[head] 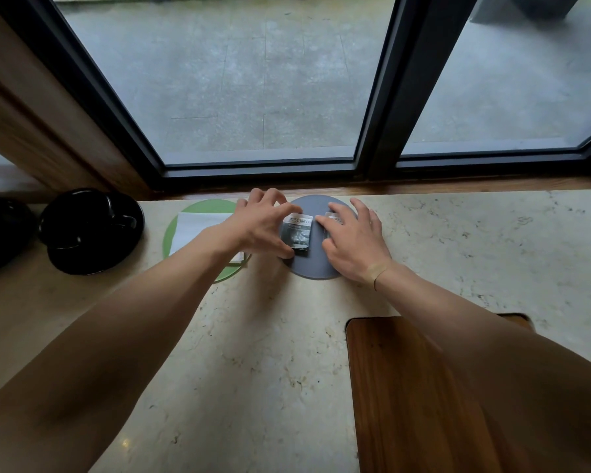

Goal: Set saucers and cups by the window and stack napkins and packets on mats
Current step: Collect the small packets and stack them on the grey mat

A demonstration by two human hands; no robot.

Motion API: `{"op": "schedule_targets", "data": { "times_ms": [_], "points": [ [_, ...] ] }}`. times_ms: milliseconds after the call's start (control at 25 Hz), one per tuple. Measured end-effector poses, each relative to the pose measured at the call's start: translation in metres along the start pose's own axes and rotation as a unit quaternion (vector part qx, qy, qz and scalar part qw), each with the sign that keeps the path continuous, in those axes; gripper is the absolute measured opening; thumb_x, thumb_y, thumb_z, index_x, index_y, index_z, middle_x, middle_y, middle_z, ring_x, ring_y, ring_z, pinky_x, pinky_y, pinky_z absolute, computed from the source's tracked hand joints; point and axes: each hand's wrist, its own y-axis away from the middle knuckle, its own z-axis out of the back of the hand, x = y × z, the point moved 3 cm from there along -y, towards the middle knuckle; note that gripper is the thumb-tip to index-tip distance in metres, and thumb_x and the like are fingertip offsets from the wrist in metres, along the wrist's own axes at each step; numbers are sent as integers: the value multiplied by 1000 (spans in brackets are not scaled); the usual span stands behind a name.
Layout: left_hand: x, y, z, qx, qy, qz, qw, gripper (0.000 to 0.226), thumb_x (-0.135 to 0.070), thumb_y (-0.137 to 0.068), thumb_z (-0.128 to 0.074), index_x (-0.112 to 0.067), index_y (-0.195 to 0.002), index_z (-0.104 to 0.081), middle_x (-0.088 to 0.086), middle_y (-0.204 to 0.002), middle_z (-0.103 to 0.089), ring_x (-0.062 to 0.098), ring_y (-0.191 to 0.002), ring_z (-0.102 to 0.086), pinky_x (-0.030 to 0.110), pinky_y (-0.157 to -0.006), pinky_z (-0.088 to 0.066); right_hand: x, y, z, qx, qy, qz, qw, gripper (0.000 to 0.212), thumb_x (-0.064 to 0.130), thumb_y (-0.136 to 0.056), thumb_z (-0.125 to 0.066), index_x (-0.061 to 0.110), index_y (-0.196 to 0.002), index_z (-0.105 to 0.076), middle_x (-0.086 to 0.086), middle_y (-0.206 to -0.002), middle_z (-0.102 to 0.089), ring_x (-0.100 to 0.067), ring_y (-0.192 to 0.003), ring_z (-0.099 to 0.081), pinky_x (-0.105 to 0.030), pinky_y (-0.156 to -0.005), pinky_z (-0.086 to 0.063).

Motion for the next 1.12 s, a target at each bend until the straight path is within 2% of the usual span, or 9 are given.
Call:
{"op": "schedule_targets", "data": {
  "times_ms": [160, 440, 680, 920, 1120],
  "points": [
    [-4, -8, 8, -18, -55, -40, 997, 73, -54, -60, -73, -34, -126, -49, -1, -129, -39, 25, -115, -32, 40, -90, -31, 0, 0, -2, -8, -4, 5, 1000, 48, 31, -96, -38, 29, -143, -40, -2, -156, -25, -30, -145, -7, -53, -118, -8],
    [0, 3, 3, -59, -110, -46, 991, 72, -63, -64, -61, -24, -123, -51, 0, -130, -41, 26, -118, -34, 41, -91, -37, 3, 0, -5, -23, 5, 12, 1000, 47, 31, -95, -39, 29, -142, -42, -2, -156, -26, -30, -145, -7, -52, -118, -9],
    [5, 4, 2, -60, -94, -30, 993, 72, -64, -65, -59, -24, -123, -51, 1, -131, -42, 26, -119, -36, 41, -92, -37, 9, 0, -5, -27, 4, 32, 999, 44, 32, -93, -40, 32, -136, -48, -2, -156, -27, -30, -145, -6, -53, -118, -8],
    [10, 4, 1, -42, -47, -15, 998, 89, -65, -64, -65, -29, -140, -37, -1, -139, -35, 27, -124, -31, 43, -100, -33, 10, 7, -6, -36, 13, 45, 998, 46, 39, -92, -42, 30, -136, -48, -3, -156, -26, -30, -145, -5, -56, -117, -4],
    [12, 8, -1, -51, -11, -16, 999, 81, -63, -67, -66, -33, -138, -41, -2, -139, -39, 25, -124, -31, 42, -100, -31, 12, 15, -12, -67, 41, 70, 994, 54, 47, -85, -36, 30, -135, -50, -7, -157, -27, -35, -145, -8, -60, -116, -6]
  ]
}}
